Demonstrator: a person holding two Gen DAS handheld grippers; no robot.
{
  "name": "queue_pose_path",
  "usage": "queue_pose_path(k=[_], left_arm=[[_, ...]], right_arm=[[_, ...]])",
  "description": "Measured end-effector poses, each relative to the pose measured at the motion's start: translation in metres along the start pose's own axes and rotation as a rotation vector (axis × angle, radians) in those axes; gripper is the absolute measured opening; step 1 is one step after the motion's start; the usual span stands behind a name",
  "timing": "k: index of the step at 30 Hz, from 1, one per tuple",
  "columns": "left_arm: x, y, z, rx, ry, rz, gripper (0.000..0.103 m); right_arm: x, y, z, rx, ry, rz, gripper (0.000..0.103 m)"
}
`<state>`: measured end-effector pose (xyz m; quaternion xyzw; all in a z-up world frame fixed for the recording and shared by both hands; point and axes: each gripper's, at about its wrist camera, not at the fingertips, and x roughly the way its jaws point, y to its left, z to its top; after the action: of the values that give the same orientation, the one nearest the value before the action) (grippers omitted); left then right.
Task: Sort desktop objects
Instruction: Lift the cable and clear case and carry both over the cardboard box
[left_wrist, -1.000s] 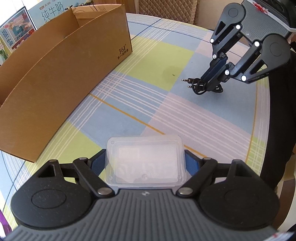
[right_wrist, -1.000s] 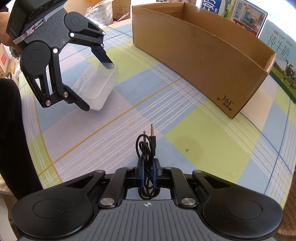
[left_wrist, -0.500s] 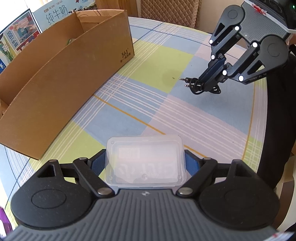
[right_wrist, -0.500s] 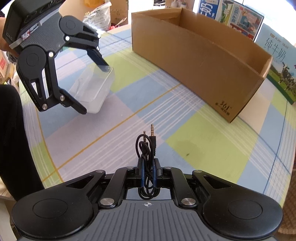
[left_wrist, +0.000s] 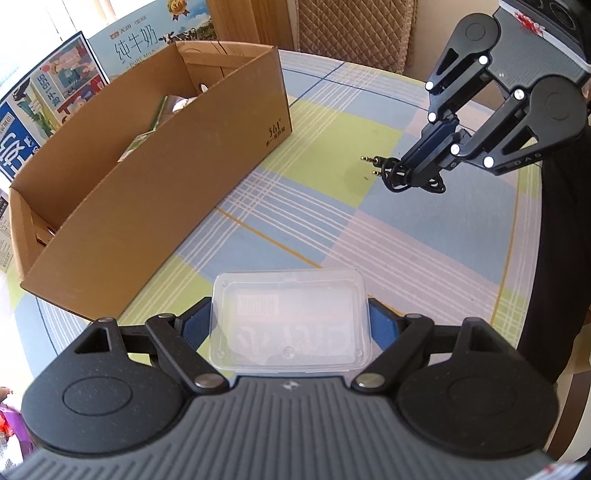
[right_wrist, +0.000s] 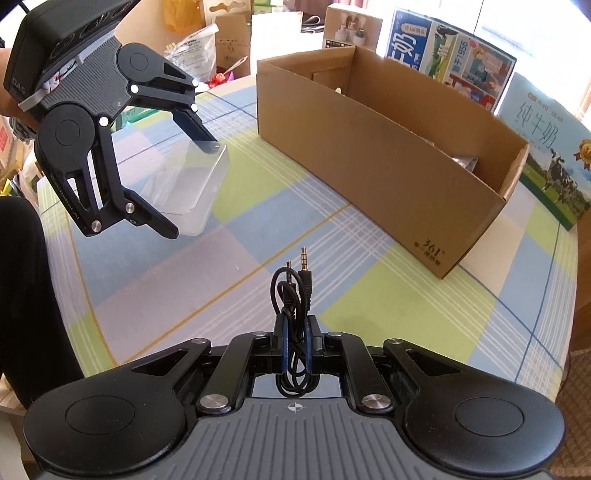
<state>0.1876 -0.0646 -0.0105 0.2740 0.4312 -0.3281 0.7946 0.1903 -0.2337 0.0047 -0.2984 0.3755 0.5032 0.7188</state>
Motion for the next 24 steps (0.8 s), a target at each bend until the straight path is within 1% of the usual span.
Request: queue_pose_path(k=[13,17,24], left_arm=[[-0.014,0.003,0.006,0.000,-0.006,0.044,0.083],[-0.019,0.009,0.011,-0.027,-0.016,0.070,0.083],[-0.033,0.034,0.029,-0.083,-0.049,0.127,0.083]], right_arm=[[-0.011,-0.003,0.009,0.002,-0.034,-0.021,0.005],[-0.018,-0.010,0.017,0.031,-0.061,-0.029,0.005],[-0.029,-0.021,0.043,0.027,-0.110,-0.062,0.005]])
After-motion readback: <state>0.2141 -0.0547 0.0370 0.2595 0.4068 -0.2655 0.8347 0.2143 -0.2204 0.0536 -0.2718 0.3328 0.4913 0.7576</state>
